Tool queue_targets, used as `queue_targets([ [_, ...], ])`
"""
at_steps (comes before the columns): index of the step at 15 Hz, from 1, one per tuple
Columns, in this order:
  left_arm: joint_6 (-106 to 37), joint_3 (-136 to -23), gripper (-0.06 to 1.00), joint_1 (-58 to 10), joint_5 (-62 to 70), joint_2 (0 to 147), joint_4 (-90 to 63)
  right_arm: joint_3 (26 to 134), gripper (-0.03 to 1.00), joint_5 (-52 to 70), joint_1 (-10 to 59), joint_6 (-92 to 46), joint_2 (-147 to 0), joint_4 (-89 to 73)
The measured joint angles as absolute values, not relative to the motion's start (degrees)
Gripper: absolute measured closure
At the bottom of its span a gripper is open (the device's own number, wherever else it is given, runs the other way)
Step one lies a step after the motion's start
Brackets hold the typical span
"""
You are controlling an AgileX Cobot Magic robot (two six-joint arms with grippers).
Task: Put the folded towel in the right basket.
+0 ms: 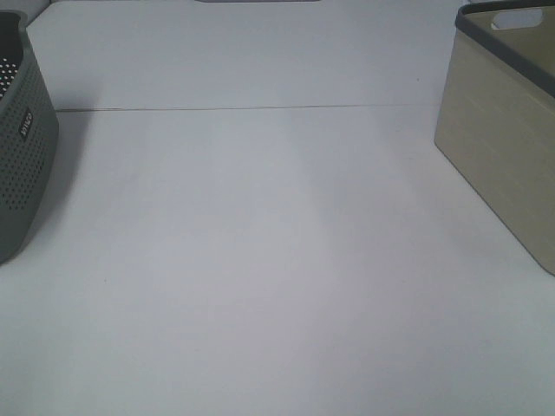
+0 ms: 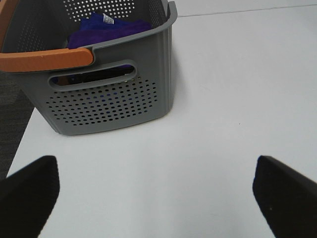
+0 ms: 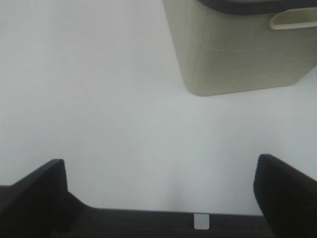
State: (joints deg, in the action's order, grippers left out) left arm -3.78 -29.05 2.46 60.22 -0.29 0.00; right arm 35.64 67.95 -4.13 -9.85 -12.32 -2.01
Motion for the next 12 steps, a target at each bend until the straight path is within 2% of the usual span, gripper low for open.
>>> queue_targets([
  [4,-3.78,-29.05,-0.04,2.46,60.22,-0.29,0.0,28.07,-0.01,66.35,-1.43,-4.64,-4.76,-2.35],
  [6,-3.78,-29.05,-0.04,2.46,60.22,-0.29,0.0,27.04,-0.01,65.72,-1.43,-3.55,-0.34,-2.35],
  [12,-3.78,-29.05,-0.04,2.46,60.22,-0.29,0.0,25.95,-0.01,63.94,-1.43,-3.5,0.11,-2.69],
])
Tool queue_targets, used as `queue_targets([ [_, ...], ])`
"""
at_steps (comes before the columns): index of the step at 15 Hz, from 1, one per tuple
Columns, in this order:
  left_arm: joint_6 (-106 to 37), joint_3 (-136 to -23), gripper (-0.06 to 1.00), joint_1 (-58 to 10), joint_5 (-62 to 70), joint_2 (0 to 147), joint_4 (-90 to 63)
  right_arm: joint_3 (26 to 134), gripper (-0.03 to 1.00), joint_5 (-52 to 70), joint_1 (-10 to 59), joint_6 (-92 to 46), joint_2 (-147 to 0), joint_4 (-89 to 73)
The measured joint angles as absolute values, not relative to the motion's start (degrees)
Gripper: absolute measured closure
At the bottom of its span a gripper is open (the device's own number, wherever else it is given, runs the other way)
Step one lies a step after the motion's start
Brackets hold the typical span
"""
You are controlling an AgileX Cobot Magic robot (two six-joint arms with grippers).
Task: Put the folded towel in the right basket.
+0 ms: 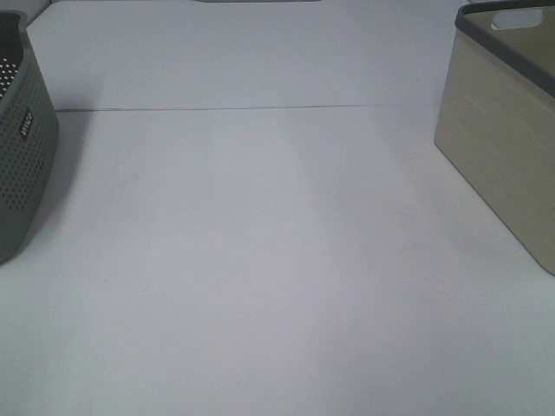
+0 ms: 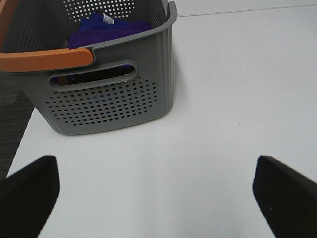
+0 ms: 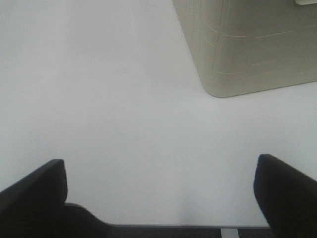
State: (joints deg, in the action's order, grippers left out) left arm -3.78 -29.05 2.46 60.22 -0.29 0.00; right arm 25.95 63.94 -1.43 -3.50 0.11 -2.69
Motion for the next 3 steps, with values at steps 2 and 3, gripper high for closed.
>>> queue_targets([
  [2,-3.78,-29.05,-0.04,2.46,60.22,-0.29,0.0,25.95,-0.01,63.94,-1.43,-3.5,0.11,-2.75],
  [3,-3.78,-29.05,-0.04,2.46,60.22,-0.29,0.0,25.95,-0.01,63.94,-1.43,-3.5,0.11,-2.75],
])
